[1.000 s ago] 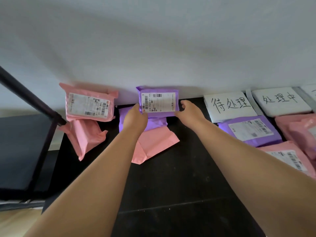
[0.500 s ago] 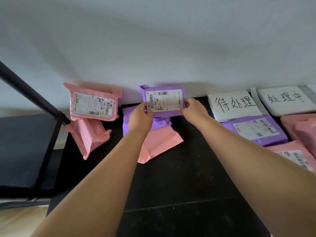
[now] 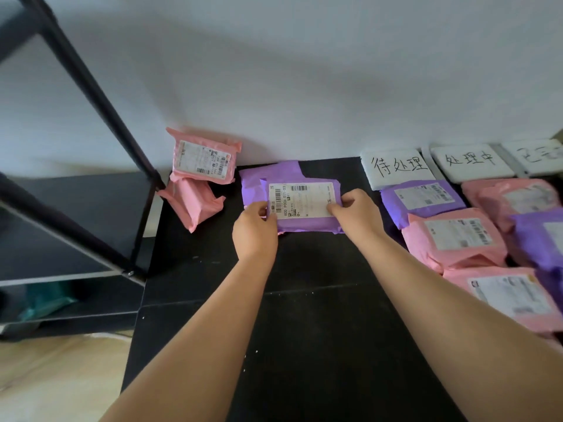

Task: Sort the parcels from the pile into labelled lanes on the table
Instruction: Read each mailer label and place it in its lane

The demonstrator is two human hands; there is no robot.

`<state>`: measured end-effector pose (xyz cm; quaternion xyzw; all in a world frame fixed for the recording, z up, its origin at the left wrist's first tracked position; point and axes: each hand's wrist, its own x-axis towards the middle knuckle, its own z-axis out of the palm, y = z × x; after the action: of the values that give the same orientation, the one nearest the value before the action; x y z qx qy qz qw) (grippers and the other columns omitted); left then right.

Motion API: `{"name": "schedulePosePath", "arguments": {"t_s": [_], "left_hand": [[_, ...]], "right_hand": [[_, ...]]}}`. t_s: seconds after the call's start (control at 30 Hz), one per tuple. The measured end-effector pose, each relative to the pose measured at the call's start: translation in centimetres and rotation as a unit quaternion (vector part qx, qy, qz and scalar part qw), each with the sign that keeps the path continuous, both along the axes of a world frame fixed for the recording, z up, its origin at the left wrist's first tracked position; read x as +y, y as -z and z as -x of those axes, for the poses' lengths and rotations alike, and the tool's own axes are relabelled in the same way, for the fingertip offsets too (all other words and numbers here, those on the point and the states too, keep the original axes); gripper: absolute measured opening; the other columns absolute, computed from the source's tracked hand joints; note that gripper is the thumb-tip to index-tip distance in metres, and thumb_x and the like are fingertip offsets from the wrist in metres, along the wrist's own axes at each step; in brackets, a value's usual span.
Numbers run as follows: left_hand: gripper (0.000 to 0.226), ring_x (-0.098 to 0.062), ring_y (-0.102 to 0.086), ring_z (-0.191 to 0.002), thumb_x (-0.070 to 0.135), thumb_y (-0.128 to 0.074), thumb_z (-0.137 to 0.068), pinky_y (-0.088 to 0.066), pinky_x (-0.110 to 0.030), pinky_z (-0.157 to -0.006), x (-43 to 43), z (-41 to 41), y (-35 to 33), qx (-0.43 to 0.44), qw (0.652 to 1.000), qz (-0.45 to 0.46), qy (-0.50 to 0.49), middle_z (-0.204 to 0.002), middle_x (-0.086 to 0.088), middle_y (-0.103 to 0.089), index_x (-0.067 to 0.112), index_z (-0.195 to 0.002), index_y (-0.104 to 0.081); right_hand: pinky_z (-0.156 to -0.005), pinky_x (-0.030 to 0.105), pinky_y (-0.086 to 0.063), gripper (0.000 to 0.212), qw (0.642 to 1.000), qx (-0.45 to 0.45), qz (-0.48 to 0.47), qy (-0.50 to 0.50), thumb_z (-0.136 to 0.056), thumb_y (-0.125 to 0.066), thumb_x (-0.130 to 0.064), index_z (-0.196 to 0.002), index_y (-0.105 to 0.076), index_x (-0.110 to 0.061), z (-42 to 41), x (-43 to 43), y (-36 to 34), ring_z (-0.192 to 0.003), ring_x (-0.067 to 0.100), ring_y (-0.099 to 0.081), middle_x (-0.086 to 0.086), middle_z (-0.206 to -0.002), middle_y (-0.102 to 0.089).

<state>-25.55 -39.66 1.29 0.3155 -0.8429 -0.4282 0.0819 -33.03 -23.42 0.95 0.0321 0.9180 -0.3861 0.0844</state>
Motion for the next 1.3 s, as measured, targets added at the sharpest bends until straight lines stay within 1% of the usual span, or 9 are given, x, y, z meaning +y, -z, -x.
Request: {"name": "schedulePosePath", "arguments": {"t_s": [0.23,0.4,0.77,0.83,0.9,0.97,1.03,1.17,1.3], "left_hand": [[0.028,-0.014,-0.065,-0.097,0.01,-0.055,-0.095,-0.037,-0.016,-0.057,0.4,-7.7,-0.4,-0.008,1.0,0.0,0.008,-0.112,0.005,-0.071,0.021,-0.118,-0.068],[0.025,-0.012,-0.067,-0.098,0.015,-0.058,-0.097,-0.049,-0.018,-0.064,1.7,-12.8,1.8,-0.046,0.998,-0.018,0.03,-0.115,0.006,-0.069,0.025,-0.119,-0.066],[0.026,-0.012,-0.065,-0.093,0.015,-0.054,-0.097,-0.046,-0.017,-0.057,6.2,-22.7,7.6,-0.144,0.986,-0.028,0.074,-0.114,0.005,-0.065,0.026,-0.119,-0.065],[0.029,-0.013,-0.065,-0.095,0.014,-0.054,-0.098,-0.052,-0.021,-0.061,6.7,-23.3,8.0,-0.149,0.986,-0.031,0.074,-0.117,0.004,-0.065,0.025,-0.123,-0.063],[0.035,-0.015,-0.061,-0.108,0.014,-0.055,-0.098,-0.058,-0.031,-0.079,7.4,-23.6,7.8,-0.14,0.988,-0.027,0.055,-0.126,0.002,-0.061,0.024,-0.131,-0.059],[0.042,-0.018,-0.049,-0.127,0.013,-0.056,-0.097,-0.05,-0.032,-0.097,8.4,-24.1,7.4,-0.121,0.992,-0.006,0.015,-0.136,0.001,-0.052,0.022,-0.138,-0.053],[0.043,-0.017,-0.043,-0.131,0.014,-0.059,-0.095,-0.045,-0.03,-0.096,9.8,-24.9,6.9,-0.098,0.994,0.008,-0.046,-0.136,0.002,-0.049,0.021,-0.137,-0.052],[0.018,-0.016,-0.06,-0.098,0.022,-0.065,-0.092,-0.052,-0.032,-0.078,12.8,-26.5,6.7,-0.085,0.975,-0.115,-0.171,-0.108,0.004,-0.058,0.023,-0.105,-0.053],[0.018,-0.008,-0.06,-0.083,0.033,-0.063,-0.094,-0.049,-0.027,-0.067,13.9,-27.0,7.4,-0.127,0.962,-0.193,-0.145,-0.099,0.006,-0.061,0.022,-0.104,-0.054]], "right_hand": [[-0.055,0.02,-0.038,0.022,0.997,-0.071,0.018,0.031,-0.097,-0.061,-0.037,-0.104,-0.056,-0.017,-9.4,1.1,0.0,-0.072,0.006,-0.055,-0.002,-0.097,-0.06],[-0.057,0.023,-0.041,0.021,0.988,-0.126,0.007,0.086,-0.096,-0.063,-0.036,-0.105,-0.055,-0.019,-16.3,2.5,1.6,-0.076,0.009,-0.059,-0.002,-0.096,-0.061],[-0.061,0.024,-0.049,0.024,0.963,-0.241,-0.034,0.115,-0.093,-0.068,-0.034,-0.103,-0.057,-0.016,-27.4,7.6,7.1,-0.077,0.014,-0.067,0.003,-0.093,-0.066],[-0.06,0.023,-0.046,0.025,0.964,-0.242,-0.018,0.11,-0.092,-0.069,-0.033,-0.105,-0.056,-0.016,-27.9,8.3,7.3,-0.08,0.013,-0.066,0.003,-0.098,-0.066],[-0.059,0.022,-0.043,0.029,0.968,-0.233,-0.021,0.092,-0.091,-0.07,-0.033,-0.11,-0.055,-0.016,-27.9,8.8,6.9,-0.08,0.011,-0.063,0.001,-0.1,-0.064],[-0.06,0.022,-0.042,0.034,0.977,-0.194,-0.051,0.074,-0.091,-0.07,-0.032,-0.116,-0.052,-0.017,-27.5,9.3,6.3,-0.08,0.009,-0.059,0.001,-0.105,-0.061],[-0.072,0.025,-0.049,0.039,0.987,-0.131,-0.086,0.045,-0.093,-0.068,-0.031,-0.125,-0.052,-0.017,-27.0,9.6,5.8,-0.094,0.012,-0.061,0.003,-0.118,-0.059],[-0.103,0.041,-0.049,0.047,0.988,-0.086,-0.117,-0.059,-0.099,-0.058,-0.027,-0.144,-0.046,-0.022,-25.7,9.5,5.8,-0.129,0.02,-0.052,0.001,-0.146,-0.049],[-0.103,0.044,-0.048,0.043,0.972,-0.11,-0.143,-0.153,-0.104,-0.046,-0.027,-0.147,-0.042,-0.021,-25.4,8.9,6.2,-0.124,0.019,-0.055,0.001,-0.14,-0.055]]}}
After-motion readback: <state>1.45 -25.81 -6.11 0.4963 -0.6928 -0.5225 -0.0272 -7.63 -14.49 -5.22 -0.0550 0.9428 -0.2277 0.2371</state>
